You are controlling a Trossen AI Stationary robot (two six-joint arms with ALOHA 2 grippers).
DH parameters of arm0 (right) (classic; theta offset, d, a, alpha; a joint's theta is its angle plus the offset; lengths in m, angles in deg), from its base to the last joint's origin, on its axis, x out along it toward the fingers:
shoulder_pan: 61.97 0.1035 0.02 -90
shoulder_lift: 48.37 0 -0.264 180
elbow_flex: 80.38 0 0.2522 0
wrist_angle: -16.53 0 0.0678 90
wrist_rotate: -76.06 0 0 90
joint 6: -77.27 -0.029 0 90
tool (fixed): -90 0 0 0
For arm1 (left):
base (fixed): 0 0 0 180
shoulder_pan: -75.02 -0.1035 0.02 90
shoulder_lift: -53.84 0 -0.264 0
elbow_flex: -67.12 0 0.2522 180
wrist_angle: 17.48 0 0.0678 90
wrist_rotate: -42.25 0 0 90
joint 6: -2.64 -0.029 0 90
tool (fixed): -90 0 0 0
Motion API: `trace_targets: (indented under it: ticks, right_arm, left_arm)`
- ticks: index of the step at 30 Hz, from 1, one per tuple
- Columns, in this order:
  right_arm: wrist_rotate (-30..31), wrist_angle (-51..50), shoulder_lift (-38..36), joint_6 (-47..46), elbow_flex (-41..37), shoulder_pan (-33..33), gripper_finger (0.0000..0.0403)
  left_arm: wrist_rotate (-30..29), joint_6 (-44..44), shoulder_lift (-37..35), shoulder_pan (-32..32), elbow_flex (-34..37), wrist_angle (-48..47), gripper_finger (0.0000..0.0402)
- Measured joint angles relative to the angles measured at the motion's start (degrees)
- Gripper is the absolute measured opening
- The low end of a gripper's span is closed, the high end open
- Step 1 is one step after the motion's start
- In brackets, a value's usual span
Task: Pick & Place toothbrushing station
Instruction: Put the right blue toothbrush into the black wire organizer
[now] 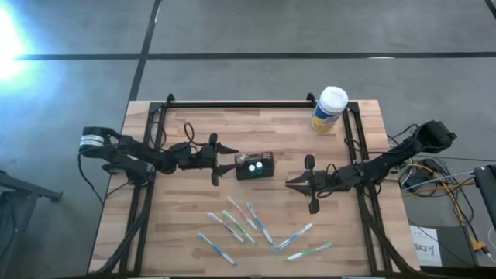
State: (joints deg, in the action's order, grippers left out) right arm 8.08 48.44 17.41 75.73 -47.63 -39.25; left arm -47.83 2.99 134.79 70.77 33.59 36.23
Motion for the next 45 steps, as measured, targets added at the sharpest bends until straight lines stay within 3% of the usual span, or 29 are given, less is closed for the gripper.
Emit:
trace_targets:
  ticks: [8, 16, 20, 25, 28, 32, 39, 45]
  right_arm:
    - [0.0, -0.45, 0.0, 0.17, 0.02, 0.0, 0.0036]
    - [0.0, -0.6, 0.0, 0.0, 0.02, 0.0, 0.0036]
    - [0.0, -1.4, 0.0, -3.61, 0.02, 0.0, 0.0036]
    - [0.0, -2.44, 0.0, -5.25, 0.19, 0.0, 0.0036]
    - [-0.02, -3.67, -0.02, -7.62, 0.77, 0.02, 0.0036]
    - [-1.38, -16.51, -0.02, -14.87, 4.28, 0.03, 0.0034]
    - [-2.74, -56.46, 1.59, -31.08, 16.78, 3.34, 0.0027]
    - [-3.19, -70.85, 6.39, -35.98, 24.5, 8.65, 0.0027]
  left_arm:
    - [3.57, 1.57, -15.06, 0.47, 0.62, -4.91, 0.0274]
    - [6.05, 2.4, -35.19, 0.61, 0.62, -30.34, 0.0247]
    - [6.05, -0.48, -43.7, 0.61, 0.62, -45.83, 0.0181]
    - [6.05, -0.21, -50.97, 0.63, 0.62, -57.22, 0.0026]
    - [6.05, 0.98, -53.66, 0.66, 0.62, -60.6, 0.0017]
    - [6.04, 1.47, -55.38, 0.66, 0.62, -62.5, 0.0022]
    - [6.03, 1.51, -55.37, 0.66, 0.62, -62.52, 0.0013]
    - [6.03, 1.46, -54.3, 0.66, 0.68, -63.65, 0.0009]
